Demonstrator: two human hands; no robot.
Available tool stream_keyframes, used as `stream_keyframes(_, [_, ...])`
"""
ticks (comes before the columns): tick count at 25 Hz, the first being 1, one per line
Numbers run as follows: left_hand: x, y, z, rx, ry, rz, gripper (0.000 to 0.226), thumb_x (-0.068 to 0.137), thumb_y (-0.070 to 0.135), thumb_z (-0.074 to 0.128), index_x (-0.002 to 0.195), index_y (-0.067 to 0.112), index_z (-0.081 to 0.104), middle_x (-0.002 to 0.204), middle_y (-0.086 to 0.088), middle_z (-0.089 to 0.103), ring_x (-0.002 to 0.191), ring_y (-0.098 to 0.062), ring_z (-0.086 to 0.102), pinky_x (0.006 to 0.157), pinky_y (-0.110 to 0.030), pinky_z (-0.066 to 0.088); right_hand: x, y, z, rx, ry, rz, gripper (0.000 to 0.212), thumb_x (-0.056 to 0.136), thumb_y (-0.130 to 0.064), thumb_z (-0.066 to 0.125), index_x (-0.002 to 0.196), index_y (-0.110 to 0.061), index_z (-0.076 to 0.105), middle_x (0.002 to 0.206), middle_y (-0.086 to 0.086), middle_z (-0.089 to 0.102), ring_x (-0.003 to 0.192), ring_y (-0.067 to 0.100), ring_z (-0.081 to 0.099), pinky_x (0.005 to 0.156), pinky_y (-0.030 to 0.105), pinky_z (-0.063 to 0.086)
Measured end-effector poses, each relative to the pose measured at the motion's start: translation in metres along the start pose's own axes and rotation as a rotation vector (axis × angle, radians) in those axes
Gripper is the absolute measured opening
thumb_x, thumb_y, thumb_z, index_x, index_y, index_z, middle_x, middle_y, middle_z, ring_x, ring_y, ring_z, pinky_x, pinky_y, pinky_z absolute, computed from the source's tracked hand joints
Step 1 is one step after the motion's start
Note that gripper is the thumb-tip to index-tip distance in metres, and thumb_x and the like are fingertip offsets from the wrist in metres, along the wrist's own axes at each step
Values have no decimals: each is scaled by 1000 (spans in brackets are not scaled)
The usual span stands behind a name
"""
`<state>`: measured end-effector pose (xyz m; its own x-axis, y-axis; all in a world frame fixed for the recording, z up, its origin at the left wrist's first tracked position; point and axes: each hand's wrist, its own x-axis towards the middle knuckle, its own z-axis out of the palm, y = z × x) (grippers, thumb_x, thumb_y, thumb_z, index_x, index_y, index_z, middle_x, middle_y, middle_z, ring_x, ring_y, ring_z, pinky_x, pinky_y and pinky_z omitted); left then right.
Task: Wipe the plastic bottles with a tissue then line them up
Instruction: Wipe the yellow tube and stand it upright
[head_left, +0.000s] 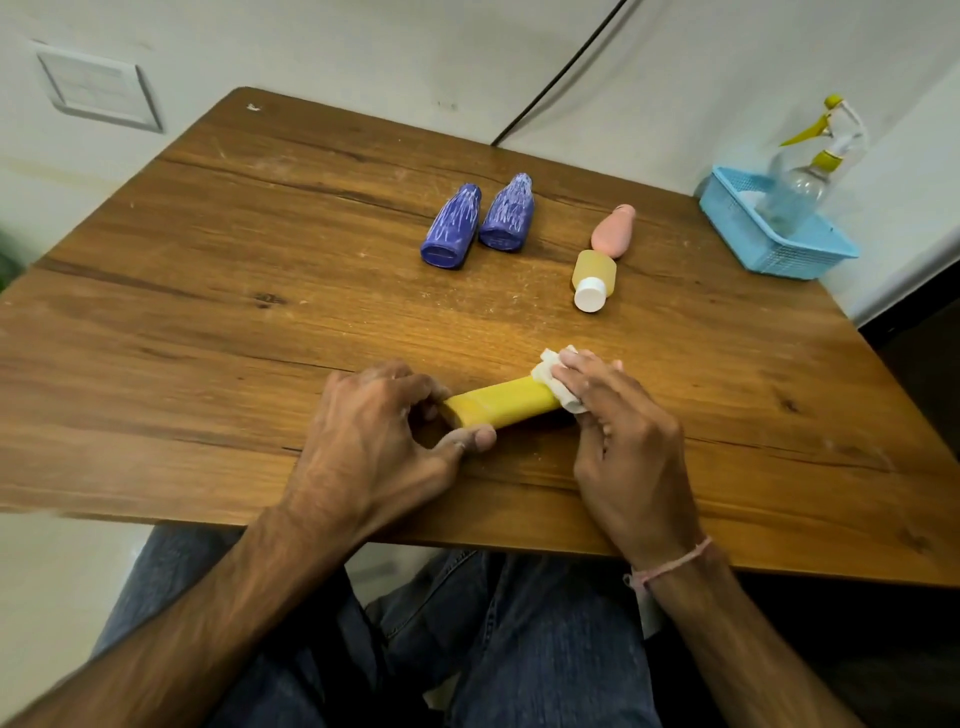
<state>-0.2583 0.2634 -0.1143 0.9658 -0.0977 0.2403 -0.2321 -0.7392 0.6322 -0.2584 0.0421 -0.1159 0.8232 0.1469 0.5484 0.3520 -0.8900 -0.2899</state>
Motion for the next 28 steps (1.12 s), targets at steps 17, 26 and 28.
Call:
stream_keyframes(17, [9,2,8,-103,-70,42,62,70,69,65,115,27,65,88,15,61,80,-2,57,72,-16,46,11,-2,13,-20,23,16,44,82,18,60,117,-7,72,119,7,71,115,17,62,105,38,49])
stream_keyframes(26, [14,4,12,-34,-125,22,62,59,69,74,110,36,65,85,18,56,83,-1,53,80,-33,49,16,6,0,-16,-80,56,54,74,24,53,114,-7,73,121,8,71,115,20,65,115,31,38])
stream_keyframes(28, [15,4,13,-43,-120,29,60,60,68,76,110,37,66,85,19,56,83,1,52,79,-31,47,17,18,-12,-103,-22,160,57,72,27,52,113,-6,73,122,10,70,115,22,66,114,29,38])
